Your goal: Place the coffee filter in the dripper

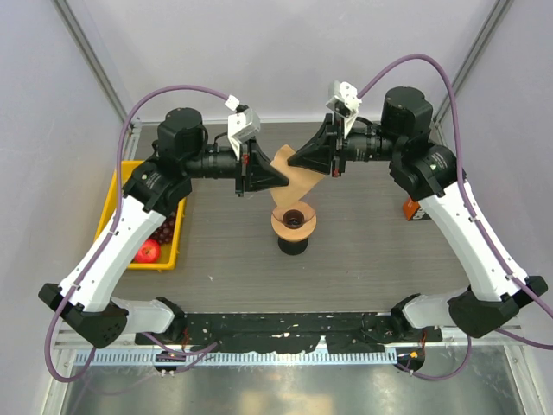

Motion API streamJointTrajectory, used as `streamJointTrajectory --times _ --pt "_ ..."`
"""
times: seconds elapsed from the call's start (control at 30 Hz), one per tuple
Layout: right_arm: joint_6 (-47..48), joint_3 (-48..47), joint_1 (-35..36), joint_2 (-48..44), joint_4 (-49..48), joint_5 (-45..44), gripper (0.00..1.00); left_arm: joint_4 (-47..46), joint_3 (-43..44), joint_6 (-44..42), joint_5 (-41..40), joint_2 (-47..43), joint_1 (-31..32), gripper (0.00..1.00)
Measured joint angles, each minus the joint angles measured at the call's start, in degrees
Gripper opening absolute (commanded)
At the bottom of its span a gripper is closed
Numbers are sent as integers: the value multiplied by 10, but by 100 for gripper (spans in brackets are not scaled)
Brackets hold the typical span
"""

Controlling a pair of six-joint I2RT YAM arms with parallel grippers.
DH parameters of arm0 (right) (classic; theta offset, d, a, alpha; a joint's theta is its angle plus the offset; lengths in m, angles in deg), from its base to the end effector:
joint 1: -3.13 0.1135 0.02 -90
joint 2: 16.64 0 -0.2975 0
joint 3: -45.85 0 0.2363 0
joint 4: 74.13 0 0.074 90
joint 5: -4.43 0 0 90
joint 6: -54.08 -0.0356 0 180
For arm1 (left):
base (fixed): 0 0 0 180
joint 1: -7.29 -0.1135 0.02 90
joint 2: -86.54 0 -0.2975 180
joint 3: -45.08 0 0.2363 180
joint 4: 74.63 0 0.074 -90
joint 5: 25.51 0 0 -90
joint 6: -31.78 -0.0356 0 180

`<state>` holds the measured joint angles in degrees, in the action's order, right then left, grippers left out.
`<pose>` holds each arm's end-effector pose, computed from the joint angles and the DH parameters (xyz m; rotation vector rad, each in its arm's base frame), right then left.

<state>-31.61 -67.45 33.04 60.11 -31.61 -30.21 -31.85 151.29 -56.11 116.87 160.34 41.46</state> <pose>0.1894 0.1428 0.5340 -1.1860 1.2986 1.1308 0.1750 -0.1529 0.5086 1.1471 1.4512 -1.2442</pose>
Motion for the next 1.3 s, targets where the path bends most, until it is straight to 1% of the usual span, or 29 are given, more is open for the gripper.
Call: streamJointTrajectory --times 0.1,0.23,0.37,0.4,0.43,0.47,0.5,0.53,0.57,0.6,0.63,0.7,0.77,0.87,0.97,1.03,1.13,1.3 --pt "33 0 12 -5 13 -43 5 -1 -1 26 -16 1 0 0" --pt "80 5 31 -22 25 -97 5 -4 -7 69 -62 1 0 0" --pt "113 21 47 -45 31 -132 5 -6 -10 107 -96 1 -2 0" --pt "117 23 49 -47 31 -138 5 -7 -10 116 -100 1 -2 2" --pt "122 25 50 -49 30 -145 5 -10 -11 126 -102 1 -3 11" --pt "127 28 50 -50 28 -153 5 -14 -14 135 -103 1 -4 23" --pt "130 29 50 -50 27 -158 5 -17 -16 141 -101 1 -5 39" --pt "134 30 50 -50 27 -165 5 -21 -22 146 -96 0 -9 52" --pt "137 31 50 -51 28 -171 5 -28 -31 154 -84 -2 -17 59" --pt "139 32 50 -52 28 -174 5 -34 -41 154 -74 -6 -24 62" --pt "141 33 49 -53 28 -177 5 -41 -55 155 -62 -14 -34 63" --pt "146 39 49 -60 27 -178 5 -56 -87 150 -42 -36 -54 63" --pt "152 48 49 -71 27 -173 5 -59 -114 131 -25 -66 -73 59" --pt "169 68 49 -94 27 -151 5 -48 -112 77 -13 -98 -88 55" --pt "187 76 49 -106 37 -120 5 -34 -98 11 5 -121 -89 50" --pt "197 76 49 -107 42 -97 5 -31 -89 -18 22 -127 -89 45" --pt "207 75 49 -103 53 -71 5 -29 -75 -42 47 -124 -85 40" --pt "214 67 53 -85 70 -48 5 -24 -70 -59 64 -112 -56 32"
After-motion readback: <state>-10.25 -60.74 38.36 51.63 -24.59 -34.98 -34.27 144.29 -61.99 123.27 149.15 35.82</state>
